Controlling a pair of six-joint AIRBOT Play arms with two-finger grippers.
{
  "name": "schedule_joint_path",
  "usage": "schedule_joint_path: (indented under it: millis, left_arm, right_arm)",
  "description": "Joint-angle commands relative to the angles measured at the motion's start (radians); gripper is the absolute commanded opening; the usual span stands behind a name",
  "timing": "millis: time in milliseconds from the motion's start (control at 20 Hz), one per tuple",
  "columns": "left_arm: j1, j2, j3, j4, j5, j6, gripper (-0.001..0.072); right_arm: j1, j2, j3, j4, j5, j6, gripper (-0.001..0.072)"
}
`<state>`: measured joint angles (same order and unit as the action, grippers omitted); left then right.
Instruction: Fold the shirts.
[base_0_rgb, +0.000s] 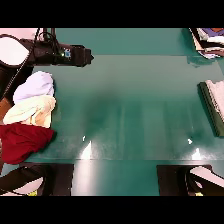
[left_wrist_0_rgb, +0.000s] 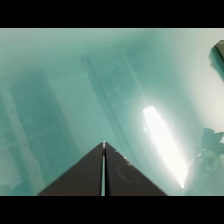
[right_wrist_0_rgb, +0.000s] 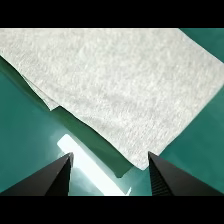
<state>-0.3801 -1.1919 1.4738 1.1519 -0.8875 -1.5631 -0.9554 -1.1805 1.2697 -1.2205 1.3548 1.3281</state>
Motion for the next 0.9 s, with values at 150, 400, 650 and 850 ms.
schedule_joint_path:
  millis: [150,400,650,850]
  left_arm:
    - [0.0,-0.001,0.0,0.004,-0.011,0.0,0.0022]
    - [0.0,-0.001,0.0,0.002,-0.01,-0.001,0.0022]
    - [0.0,-0.001,0.0,0.002,-0.01,-0.001,0.0022]
    - [0.0,-0.001,0.0,0.002,-0.01,-0.001,0.0022]
  right_arm:
    - [0.127,0.088,-0.026,0.304,-0.059,0.0,0.0553]
    - [0.522,0.105,-0.024,0.329,-0.077,-0.002,0.0519]
    - [0.779,0.105,-0.024,0.328,-0.127,-0.05,0.0014]
    - [0.817,0.105,-0.024,0.328,-0.139,-0.05,0.0015]
